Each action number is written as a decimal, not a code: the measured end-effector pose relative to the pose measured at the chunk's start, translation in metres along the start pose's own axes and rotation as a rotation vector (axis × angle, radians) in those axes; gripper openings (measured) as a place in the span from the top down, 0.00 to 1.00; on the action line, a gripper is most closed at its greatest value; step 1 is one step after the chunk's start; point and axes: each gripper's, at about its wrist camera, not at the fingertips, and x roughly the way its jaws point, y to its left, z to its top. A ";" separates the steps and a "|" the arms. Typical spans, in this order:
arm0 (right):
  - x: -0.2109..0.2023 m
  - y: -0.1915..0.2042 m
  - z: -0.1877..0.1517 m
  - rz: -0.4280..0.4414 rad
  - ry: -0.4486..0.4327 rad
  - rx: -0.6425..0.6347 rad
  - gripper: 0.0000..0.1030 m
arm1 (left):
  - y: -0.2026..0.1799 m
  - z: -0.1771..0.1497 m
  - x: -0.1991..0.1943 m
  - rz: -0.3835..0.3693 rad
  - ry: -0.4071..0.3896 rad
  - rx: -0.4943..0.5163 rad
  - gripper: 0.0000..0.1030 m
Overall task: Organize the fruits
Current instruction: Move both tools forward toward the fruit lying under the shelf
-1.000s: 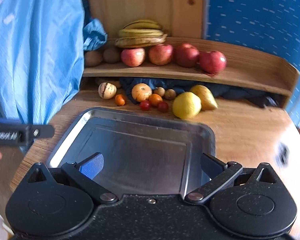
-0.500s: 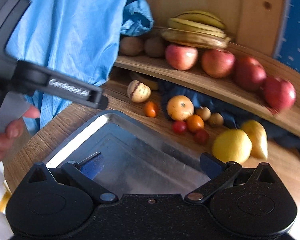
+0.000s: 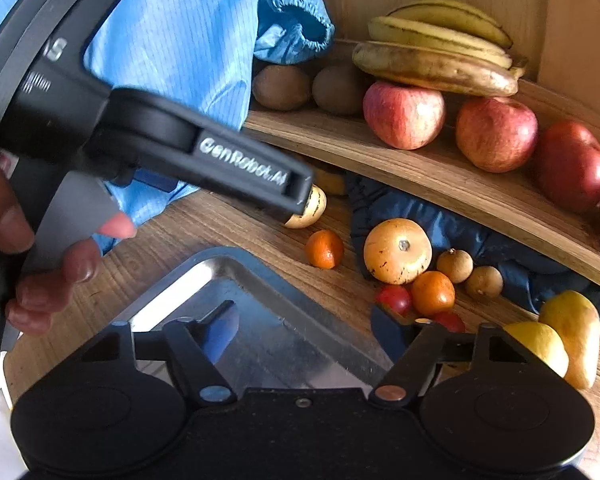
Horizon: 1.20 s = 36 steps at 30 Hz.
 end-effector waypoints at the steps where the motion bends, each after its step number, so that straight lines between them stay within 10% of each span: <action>1: 0.003 -0.001 0.001 0.004 -0.002 0.005 0.35 | -0.001 0.003 0.003 0.000 0.001 -0.003 0.01; 7: 0.018 -0.005 0.005 0.000 -0.001 0.030 0.51 | -0.008 0.017 0.021 -0.016 0.020 0.010 0.09; 36: 0.046 0.002 0.015 -0.048 -0.020 0.087 0.57 | -0.009 0.042 0.058 -0.091 0.108 -0.056 0.52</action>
